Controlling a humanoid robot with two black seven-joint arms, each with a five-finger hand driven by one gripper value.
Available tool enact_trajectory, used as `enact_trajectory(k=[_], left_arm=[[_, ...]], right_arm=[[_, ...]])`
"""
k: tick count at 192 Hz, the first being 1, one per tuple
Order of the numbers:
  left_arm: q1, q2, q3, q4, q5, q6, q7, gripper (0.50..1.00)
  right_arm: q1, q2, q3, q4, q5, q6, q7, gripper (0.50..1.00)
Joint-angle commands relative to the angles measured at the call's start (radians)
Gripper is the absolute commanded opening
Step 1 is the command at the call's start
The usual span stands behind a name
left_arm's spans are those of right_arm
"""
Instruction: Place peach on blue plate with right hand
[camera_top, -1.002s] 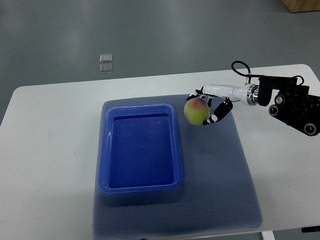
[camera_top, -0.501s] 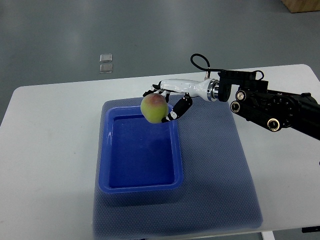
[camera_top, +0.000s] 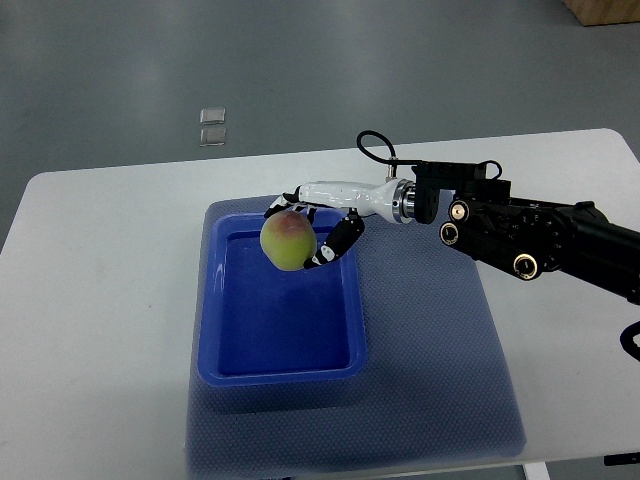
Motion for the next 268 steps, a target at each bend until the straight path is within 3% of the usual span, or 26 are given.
enact_trajectory(k=[1, 6, 7, 17, 22, 31, 32, 37, 46, 51, 113, 143, 152, 155, 180, 181, 203, 224, 268], left_arm=[[-0.002, 0.0, 0.0, -0.004, 0.0, 0.0, 0.0, 1.0], [-0.002, 0.0, 0.0, -0.004, 0.0, 0.0, 0.0, 1.0], [0.0, 0.0, 0.0, -0.005, 0.0, -0.002, 0.0, 1.0], [0.0, 0.0, 0.0, -0.005, 0.0, -0.002, 0.0, 1.0], [0.0, 0.0, 0.0, -0.005, 0.0, -0.002, 0.0, 1.0], [0.0, 0.0, 0.0, -0.005, 0.0, -0.002, 0.0, 1.0], [-0.002, 0.0, 0.0, -0.005, 0.0, -0.002, 0.0, 1.0], [0.0, 0.0, 0.0, -0.005, 0.0, -0.002, 0.0, 1.0], [0.0, 0.0, 0.0, -0.004, 0.0, -0.002, 0.0, 1.0], [0.0, 0.0, 0.0, -0.004, 0.0, -0.002, 0.0, 1.0], [0.0, 0.0, 0.0, -0.004, 0.0, -0.002, 0.0, 1.0], [0.0, 0.0, 0.0, -0.005, 0.0, -0.002, -0.001, 1.0], [0.0, 0.0, 0.0, -0.005, 0.0, -0.002, -0.001, 1.0], [0.0, 0.0, 0.0, -0.005, 0.0, -0.002, -0.001, 1.0], [0.0, 0.0, 0.0, -0.005, 0.0, -0.002, -0.001, 1.0], [0.0, 0.0, 0.0, -0.005, 0.0, -0.002, -0.001, 1.0], [0.0, 0.0, 0.0, -0.007, 0.0, -0.002, -0.001, 1.0], [0.0, 0.0, 0.0, -0.007, 0.0, -0.003, -0.001, 1.0], [0.0, 0.0, 0.001, -0.007, 0.0, -0.002, 0.0, 1.0]], right_arm=[[-0.007, 0.0, 0.0, -0.004, -0.001, 0.0, 0.0, 0.648], [-0.007, 0.0, 0.0, -0.004, -0.001, 0.0, 0.0, 0.648], [-0.015, 0.002, -0.002, -0.004, -0.003, 0.0, 0.0, 0.676], [-0.021, 0.002, -0.002, -0.004, -0.006, 0.001, 0.0, 0.703], [-0.024, 0.002, -0.003, -0.004, -0.004, 0.004, 0.0, 0.739], [-0.024, 0.002, -0.003, -0.004, -0.004, 0.004, 0.0, 0.74], [-0.027, 0.003, -0.016, -0.004, -0.003, 0.01, 0.0, 0.792], [-0.027, 0.003, -0.023, -0.004, -0.004, 0.01, 0.0, 0.815], [-0.027, 0.009, -0.048, -0.004, -0.004, 0.01, 0.0, 0.905], [-0.026, 0.012, -0.055, -0.002, -0.004, 0.01, 0.0, 0.921], [-0.019, 0.002, -0.008, -0.004, 0.036, 0.017, 0.006, 0.928], [-0.022, -0.04, 0.086, -0.01, 0.275, 0.141, -0.01, 0.93], [-0.022, -0.04, 0.086, -0.01, 0.275, 0.141, -0.011, 0.93], [-0.024, -0.063, 0.116, -0.025, 0.367, 0.176, -0.023, 0.93], [-0.035, -0.078, 0.147, -0.038, 0.47, 0.191, -0.052, 0.93], [-0.062, -0.09, 0.165, -0.053, 0.553, 0.199, -0.076, 0.93], [-0.108, -0.109, 0.21, -0.108, 0.775, 0.234, -0.142, 0.93], [-0.15, -0.123, 0.23, -0.142, 0.997, 0.329, -0.196, 0.93], [-0.207, -0.141, 0.233, -0.168, 1.264, 0.345, -0.211, 0.93]])
